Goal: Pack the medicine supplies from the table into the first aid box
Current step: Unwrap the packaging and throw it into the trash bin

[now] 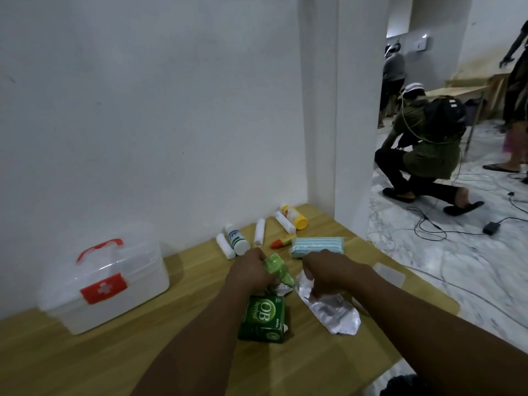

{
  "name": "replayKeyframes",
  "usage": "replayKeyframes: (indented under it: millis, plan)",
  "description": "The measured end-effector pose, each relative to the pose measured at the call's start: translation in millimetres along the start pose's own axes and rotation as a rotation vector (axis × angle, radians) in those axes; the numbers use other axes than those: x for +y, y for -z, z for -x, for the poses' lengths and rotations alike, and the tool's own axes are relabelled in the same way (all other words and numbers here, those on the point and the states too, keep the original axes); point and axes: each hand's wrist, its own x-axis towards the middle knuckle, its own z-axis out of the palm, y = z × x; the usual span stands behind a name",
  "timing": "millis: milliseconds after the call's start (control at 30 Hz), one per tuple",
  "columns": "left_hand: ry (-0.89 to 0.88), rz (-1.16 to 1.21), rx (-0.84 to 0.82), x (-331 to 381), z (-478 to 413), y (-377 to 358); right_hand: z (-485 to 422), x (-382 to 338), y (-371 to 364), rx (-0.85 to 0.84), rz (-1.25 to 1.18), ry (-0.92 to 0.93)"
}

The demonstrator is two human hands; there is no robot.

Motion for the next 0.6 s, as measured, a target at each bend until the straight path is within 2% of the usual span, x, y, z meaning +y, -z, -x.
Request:
replayKeyframes:
  millis: [167, 300, 433, 600]
  plan:
    - [-0.137, 0.23, 0.158, 6, 1, 20, 7, 3, 25, 0.161, -0.339, 0.0]
    - [-0.238, 0.462, 0.229, 33, 22, 56, 37, 13, 71, 0.372, -0.399, 0.01]
    - [-0.38, 0.61, 0.089, 78, 61, 74, 90, 32, 110, 0.506, -0.454, 0.0]
    - [-0.539, 0.558, -0.172, 139, 106, 29, 160, 81, 109, 0.585, -0.473, -0.116]
